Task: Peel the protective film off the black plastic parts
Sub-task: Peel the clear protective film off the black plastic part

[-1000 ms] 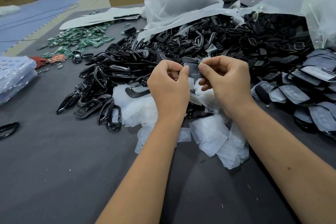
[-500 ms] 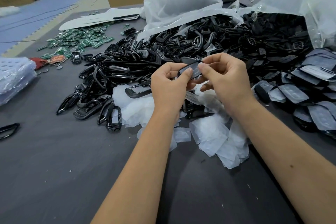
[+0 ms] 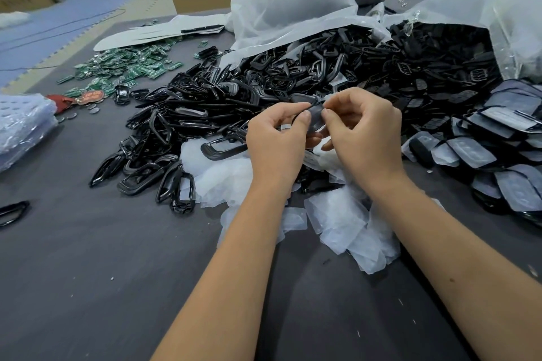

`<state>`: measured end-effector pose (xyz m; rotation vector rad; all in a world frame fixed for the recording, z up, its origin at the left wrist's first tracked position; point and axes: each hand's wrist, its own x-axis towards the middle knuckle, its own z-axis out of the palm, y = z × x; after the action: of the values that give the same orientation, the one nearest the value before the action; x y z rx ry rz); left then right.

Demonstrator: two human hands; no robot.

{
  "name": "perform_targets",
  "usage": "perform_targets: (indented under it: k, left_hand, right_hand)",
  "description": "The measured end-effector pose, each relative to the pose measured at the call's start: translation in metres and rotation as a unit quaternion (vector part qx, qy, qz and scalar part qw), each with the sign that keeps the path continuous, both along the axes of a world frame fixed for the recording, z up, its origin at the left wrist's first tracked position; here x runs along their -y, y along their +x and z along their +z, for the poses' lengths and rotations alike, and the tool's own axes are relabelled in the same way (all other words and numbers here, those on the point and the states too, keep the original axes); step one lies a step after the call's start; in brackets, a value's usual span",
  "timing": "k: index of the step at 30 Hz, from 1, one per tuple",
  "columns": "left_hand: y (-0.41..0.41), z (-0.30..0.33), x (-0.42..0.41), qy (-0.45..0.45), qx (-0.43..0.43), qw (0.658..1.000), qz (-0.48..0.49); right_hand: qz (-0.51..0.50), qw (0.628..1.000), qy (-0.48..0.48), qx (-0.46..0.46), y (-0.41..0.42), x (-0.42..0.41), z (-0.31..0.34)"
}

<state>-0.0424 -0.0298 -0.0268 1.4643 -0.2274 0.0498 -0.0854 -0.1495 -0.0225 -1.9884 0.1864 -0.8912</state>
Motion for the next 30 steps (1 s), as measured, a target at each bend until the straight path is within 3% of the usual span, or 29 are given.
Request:
perform_targets:
  k: [6, 10, 20, 30]
  left_hand:
    - [-0.004, -0.002, 0.007, 0.047, 0.059, 0.997, 0.026]
    - [-0.006, -0.001, 0.009, 0.079, 0.111, 0.989, 0.051]
    - [-0.009, 0.001, 0.007, 0.041, 0.072, 0.996, 0.026]
    - [-0.011, 0.003, 0.007, 0.044, 0.063, 0.997, 0.012]
  right_hand:
    - [-0.065, 0.998, -0.015, 0.004, 0.003, -0.005, -0.001]
    - [-0.062, 0.998, 0.025, -0.011, 0.005, -0.005, -0.001]
    - [0.000, 0.980, 0.198, -0.029, 0.005, -0.001, 0.000]
    - [-0.009, 0.978, 0.207, -0.031, 0.007, 0.005, -0.001]
